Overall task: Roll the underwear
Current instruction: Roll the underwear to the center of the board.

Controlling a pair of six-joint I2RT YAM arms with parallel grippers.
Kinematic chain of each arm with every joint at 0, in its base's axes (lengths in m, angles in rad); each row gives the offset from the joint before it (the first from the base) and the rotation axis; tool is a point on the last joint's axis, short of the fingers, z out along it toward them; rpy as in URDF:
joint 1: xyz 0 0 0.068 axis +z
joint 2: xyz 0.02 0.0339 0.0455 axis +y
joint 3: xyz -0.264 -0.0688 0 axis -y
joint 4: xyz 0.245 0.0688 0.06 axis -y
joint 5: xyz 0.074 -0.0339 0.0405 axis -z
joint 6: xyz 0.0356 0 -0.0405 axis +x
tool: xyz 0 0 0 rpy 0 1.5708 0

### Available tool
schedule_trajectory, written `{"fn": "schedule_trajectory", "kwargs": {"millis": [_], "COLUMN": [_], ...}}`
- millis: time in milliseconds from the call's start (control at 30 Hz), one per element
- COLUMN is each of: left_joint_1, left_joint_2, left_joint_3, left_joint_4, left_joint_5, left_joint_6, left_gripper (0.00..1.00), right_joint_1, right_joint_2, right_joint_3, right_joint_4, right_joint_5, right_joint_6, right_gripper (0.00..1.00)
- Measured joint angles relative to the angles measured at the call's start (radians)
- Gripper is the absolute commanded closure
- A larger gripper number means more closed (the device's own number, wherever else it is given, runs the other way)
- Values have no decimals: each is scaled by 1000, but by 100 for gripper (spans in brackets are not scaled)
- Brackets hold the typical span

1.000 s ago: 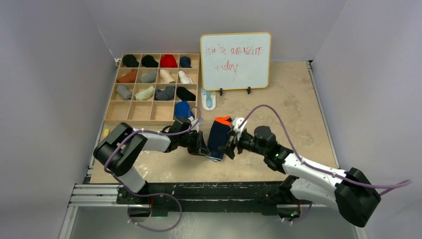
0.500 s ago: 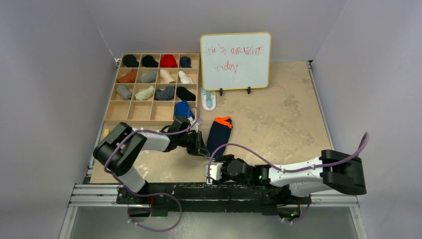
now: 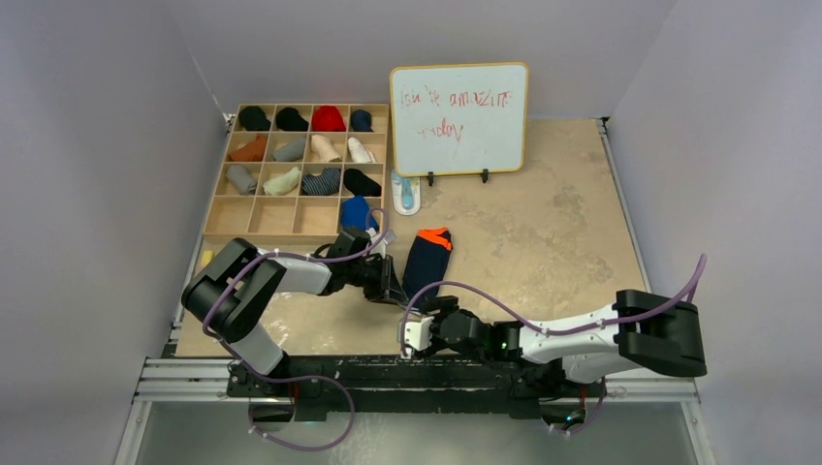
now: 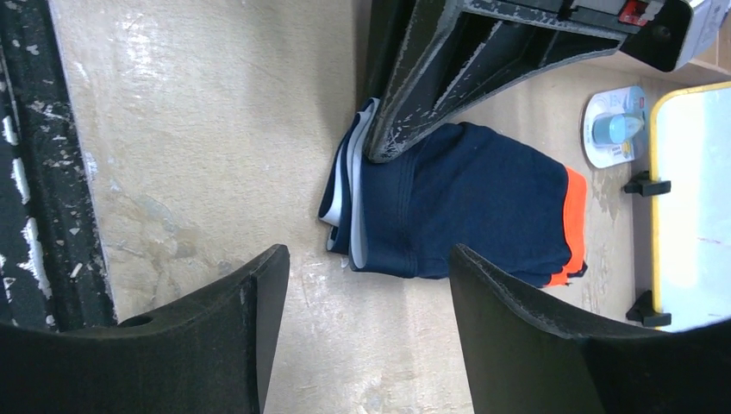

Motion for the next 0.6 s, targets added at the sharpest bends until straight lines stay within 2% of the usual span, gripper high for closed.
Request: {"fn": "schedule_trajectory", "kwargs": {"millis": [200,400,500,600], "left_joint_1": [0,0,0,0], "left_joint_2": [0,0,0,0], "left_joint_3": [5,7,11,11], "left_joint_4": [-10,-19,-26,-29], "left_joint_5": [0,0,1,1], "left_joint_6": [2,4,6,8], "left_gripper": [100,100,100,100], "right_joint_1": [0,-3,-15,-28], "right_joint_2": [37,138,158,164], "right_joint_3": [3,18,18,18], "right_joint_4": [-14,93,122,123], "right_joint_5": [-64,-50,-48,-50], "right_joint_6": [-31,-100,-122,-138], "right_gripper": [35,39,44,45]}}
